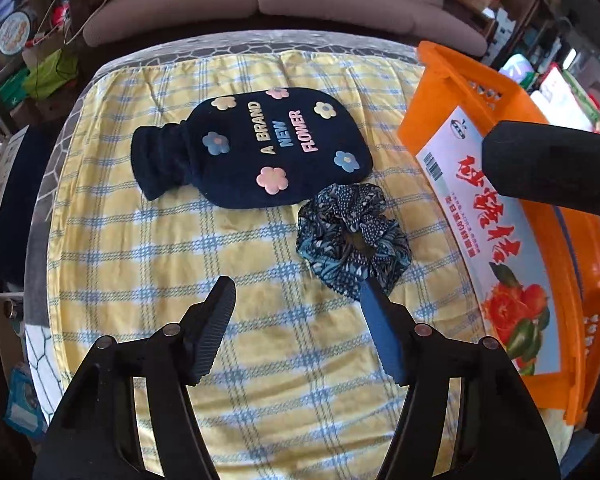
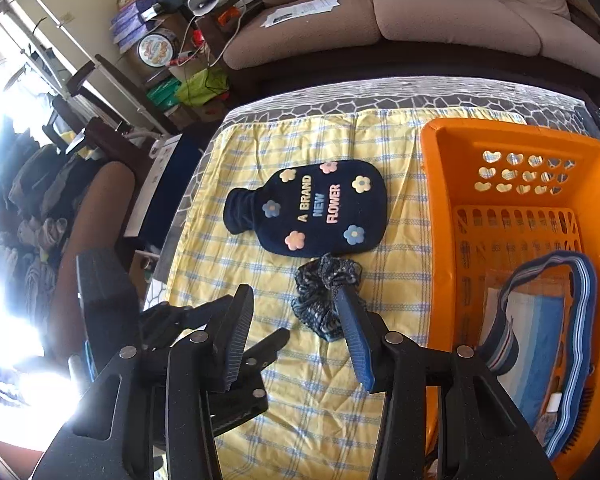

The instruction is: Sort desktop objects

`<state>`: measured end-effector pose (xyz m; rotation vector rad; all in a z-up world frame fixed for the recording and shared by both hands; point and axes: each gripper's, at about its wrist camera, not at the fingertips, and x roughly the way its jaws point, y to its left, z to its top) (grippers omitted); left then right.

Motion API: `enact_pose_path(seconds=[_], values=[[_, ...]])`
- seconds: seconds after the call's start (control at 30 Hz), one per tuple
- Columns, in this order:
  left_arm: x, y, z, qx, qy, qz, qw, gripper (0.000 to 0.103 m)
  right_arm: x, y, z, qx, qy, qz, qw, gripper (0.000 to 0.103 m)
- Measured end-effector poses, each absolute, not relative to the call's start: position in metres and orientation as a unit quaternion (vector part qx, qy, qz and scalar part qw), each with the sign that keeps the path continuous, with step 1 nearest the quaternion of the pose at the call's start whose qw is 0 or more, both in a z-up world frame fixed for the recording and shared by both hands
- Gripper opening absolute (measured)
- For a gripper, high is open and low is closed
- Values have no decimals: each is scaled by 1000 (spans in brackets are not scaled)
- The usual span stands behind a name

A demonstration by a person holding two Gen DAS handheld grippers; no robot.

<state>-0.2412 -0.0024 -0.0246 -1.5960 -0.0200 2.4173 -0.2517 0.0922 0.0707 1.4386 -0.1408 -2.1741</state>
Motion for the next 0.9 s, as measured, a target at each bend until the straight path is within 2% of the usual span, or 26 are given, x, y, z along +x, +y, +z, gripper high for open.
enact_pose_path(seconds=[0.13, 0.2, 0.23, 0.3, 0.33, 0.37, 0.4, 0.63, 0.9], values=[[-255, 8, -38, -552, -8, 824, 126, 61, -260, 98, 65, 533, -63, -801, 266, 46], [-260, 13, -44, -555, -5, 822, 129, 57, -261, 100, 62, 534, -65, -799, 269, 46], [-262, 14, -47, -557, -8, 820, 128, 49, -261, 102, 60, 535, -67, -798, 270, 46], [-264, 16, -49, -557, -13, 821, 127, 44, -261, 104, 58, 535, -69, -797, 271, 46], [-266, 16, -49, -557, -14, 821, 127, 36, -261, 105, 57, 536, -71, -797, 271, 46], [-266, 16, -48, -557, -16, 821, 128, 21, -261, 106, 56, 535, -71, -797, 270, 46], [-265, 17, -46, -555, -17, 821, 130, 15, -261, 107, 56, 535, -73, -797, 270, 46], [-248, -4, -25, -540, -39, 829, 144, 12, -258, 103, 54, 538, -67, -796, 270, 46], [-212, -64, -12, -530, -118, 825, 160, 12, -237, 61, 37, 547, -55, -787, 279, 46]])
